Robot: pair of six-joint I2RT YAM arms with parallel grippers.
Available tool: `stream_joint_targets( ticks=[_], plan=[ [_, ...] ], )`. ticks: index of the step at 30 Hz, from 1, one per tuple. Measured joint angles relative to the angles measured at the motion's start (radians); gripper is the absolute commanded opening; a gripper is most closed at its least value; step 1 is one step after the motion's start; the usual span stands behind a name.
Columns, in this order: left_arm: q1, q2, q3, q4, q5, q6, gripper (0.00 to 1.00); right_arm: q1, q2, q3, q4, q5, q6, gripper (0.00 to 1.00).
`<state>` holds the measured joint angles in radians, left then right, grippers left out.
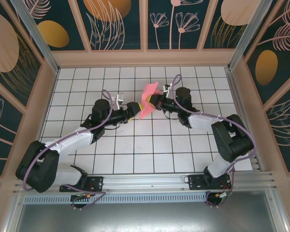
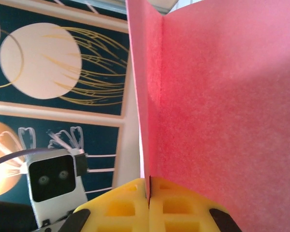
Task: Fold a paper plane with a square sheet of paper (pick it up from the middle)
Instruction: Pick up the paper from the center of the table.
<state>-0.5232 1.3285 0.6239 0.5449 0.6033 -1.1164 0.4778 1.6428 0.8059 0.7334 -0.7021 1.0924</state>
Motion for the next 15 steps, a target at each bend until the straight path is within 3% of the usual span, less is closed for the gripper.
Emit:
stream_joint_targets(
  ticks=[7, 15],
  plan=[
    [0.0, 0.081, 0.0, 0.127, 0.058, -0.095, 0.92, 0.003, 0.0, 0.0, 0.088, -0.054, 0.089, 0.03],
    [0.0, 0.117, 0.0, 0.242, 0.07, -0.171, 0.57, 0.015, 0.0, -0.003, 0.117, -0.085, 0.127, 0.03]
  ],
)
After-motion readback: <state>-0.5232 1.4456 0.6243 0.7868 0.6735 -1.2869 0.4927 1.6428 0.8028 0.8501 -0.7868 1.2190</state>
